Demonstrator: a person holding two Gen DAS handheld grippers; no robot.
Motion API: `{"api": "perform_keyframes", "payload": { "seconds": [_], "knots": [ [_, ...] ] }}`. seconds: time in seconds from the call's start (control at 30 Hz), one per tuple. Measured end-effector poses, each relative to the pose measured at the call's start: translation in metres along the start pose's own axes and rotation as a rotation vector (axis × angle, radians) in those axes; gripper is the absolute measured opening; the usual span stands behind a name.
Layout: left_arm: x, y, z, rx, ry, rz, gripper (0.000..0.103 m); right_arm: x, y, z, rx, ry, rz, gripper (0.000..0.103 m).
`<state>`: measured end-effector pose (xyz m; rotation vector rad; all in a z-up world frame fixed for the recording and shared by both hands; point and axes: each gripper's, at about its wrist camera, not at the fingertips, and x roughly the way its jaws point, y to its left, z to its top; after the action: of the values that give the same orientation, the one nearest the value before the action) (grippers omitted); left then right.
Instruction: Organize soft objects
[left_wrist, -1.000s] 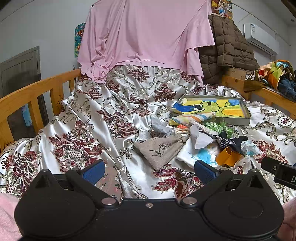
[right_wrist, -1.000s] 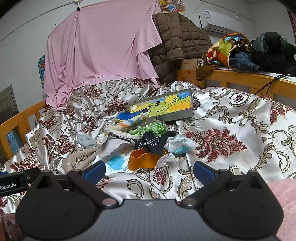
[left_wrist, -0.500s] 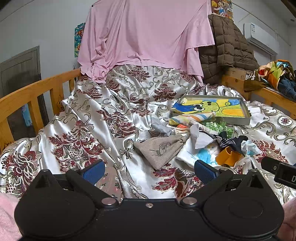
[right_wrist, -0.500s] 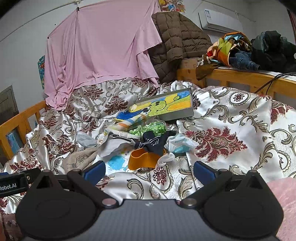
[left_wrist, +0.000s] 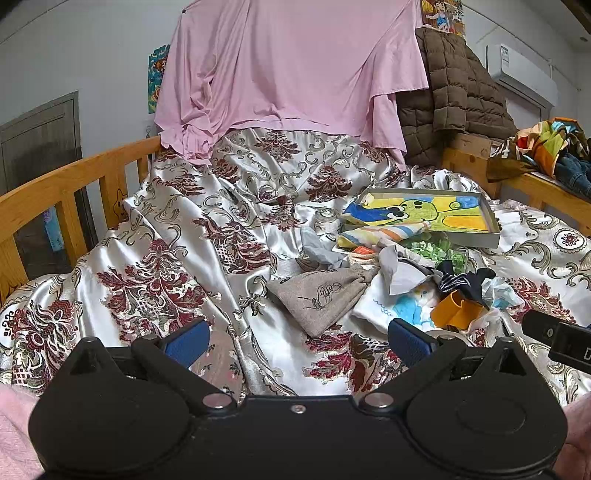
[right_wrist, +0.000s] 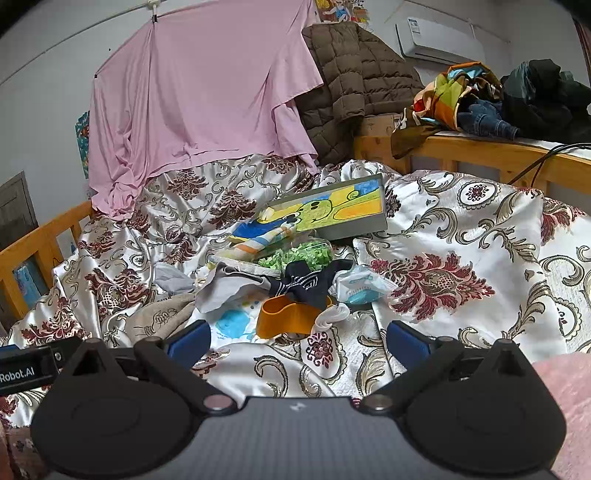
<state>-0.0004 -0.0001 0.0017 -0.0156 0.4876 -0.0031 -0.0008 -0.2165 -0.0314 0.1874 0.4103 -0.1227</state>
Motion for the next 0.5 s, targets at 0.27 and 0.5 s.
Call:
{"api": "perform_keyframes", "payload": {
  "seconds": [0.27, 0.5],
  "knots": [
    [0.0002, -0.0001, 0.0001, 0.000, 0.001, 0.000, 0.102, 0.0003, -0.0002, 0.0003, 0.002, 0.001, 0.001, 0.103],
    [0.0002, -0.0001, 0.0002, 0.001, -0.001, 0.000, 0.102, 0.0005, 0.0002, 0.0021, 0.000, 0.003, 0.002, 0.103]
  ]
}}
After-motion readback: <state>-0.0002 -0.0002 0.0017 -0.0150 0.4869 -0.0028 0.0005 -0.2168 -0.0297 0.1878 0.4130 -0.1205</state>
